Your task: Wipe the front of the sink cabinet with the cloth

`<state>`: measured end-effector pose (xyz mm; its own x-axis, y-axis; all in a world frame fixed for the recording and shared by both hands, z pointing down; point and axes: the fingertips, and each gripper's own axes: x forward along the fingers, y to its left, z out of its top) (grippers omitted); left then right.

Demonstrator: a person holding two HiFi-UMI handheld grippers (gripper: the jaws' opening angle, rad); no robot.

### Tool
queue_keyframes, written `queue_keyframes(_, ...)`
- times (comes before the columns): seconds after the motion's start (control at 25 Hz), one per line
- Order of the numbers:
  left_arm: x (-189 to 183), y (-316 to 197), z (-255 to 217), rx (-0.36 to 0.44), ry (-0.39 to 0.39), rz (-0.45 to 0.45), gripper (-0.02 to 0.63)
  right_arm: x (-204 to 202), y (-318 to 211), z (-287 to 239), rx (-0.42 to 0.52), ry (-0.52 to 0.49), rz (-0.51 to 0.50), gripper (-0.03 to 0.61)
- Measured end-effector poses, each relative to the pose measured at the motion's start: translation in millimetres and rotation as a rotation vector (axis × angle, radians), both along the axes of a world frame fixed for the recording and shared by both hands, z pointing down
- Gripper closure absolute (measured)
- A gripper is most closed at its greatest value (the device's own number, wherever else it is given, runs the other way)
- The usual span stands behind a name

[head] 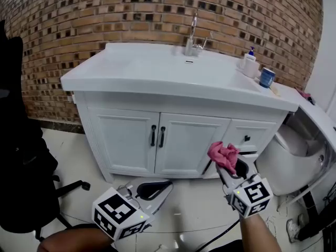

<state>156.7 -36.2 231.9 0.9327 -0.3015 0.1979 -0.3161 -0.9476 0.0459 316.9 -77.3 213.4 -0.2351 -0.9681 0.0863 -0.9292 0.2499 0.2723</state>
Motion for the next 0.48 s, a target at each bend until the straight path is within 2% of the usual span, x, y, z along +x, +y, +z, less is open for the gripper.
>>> queue_keyframes(0.12, 5.1, -12.8, 7.6, -0.02, -0.006, -0.013, 0.611, 27.4, -39.7, -6.3, 0.04, -0.079, 0.051, 0.416)
queue_keyframes(0.2, 6.6, -21.9, 10.1, -0.03, -0.005, -0.032, 0.611, 39.4, -61.5, -10.8, 0.065, -0.097, 0.073, 0.416)
queue_keyframes(0.48, 11.0, -47.7, 19.7, -0.062, 0.018, -0.078, 0.611, 80.1, -119.7, -20.5, 0.174, -0.008, 0.161, 0.419)
